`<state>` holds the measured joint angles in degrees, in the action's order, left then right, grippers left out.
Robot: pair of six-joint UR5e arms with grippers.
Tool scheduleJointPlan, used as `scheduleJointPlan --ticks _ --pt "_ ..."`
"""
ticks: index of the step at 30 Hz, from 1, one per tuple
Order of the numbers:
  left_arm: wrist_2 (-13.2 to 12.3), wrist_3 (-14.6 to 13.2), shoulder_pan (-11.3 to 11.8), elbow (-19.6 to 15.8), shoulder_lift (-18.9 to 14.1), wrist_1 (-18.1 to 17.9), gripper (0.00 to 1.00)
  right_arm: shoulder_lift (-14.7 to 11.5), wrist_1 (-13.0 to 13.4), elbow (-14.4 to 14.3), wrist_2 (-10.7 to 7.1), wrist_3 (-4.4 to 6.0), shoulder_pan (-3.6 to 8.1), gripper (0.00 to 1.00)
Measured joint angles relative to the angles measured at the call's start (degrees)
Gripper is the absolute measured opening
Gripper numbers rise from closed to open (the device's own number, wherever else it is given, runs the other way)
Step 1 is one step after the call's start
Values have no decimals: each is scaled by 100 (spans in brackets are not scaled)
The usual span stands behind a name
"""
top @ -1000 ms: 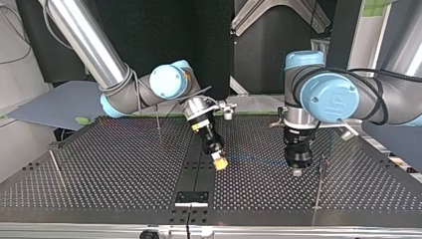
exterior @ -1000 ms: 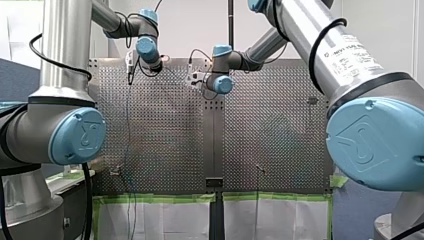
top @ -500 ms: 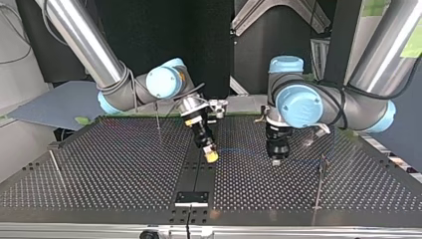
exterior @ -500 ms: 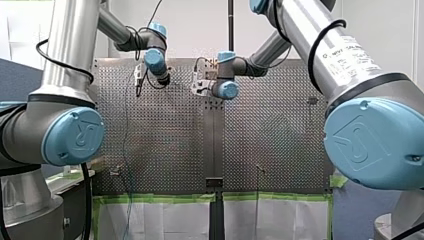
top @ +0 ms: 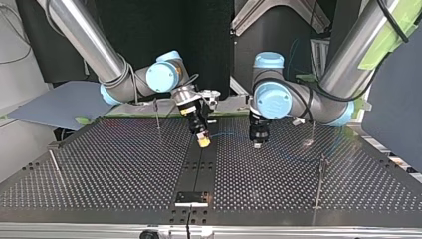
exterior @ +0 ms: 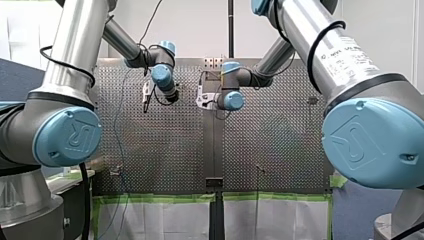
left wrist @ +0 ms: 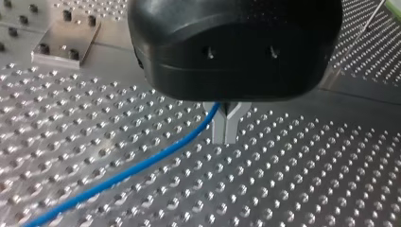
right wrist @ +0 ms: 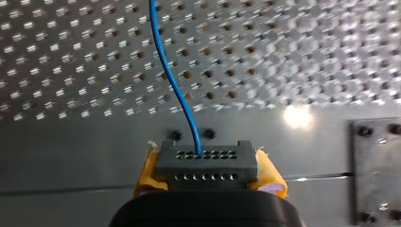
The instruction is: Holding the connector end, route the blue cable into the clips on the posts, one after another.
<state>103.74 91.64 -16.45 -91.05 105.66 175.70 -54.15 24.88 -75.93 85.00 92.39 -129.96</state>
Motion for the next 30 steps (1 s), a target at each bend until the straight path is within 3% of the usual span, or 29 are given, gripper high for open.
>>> scheduleJointPlan --ticks 9,20,30 --pt "101 1 -227 -106 139 -344 0 11 25 -338 97 -129 78 0" --pt "343 35 -431 -464 173 -848 0 27 45 -702 217 -177 199 0" --pt "396 83 -623 -550 549 -1076 0 30 165 -1071 256 -192 277 0"
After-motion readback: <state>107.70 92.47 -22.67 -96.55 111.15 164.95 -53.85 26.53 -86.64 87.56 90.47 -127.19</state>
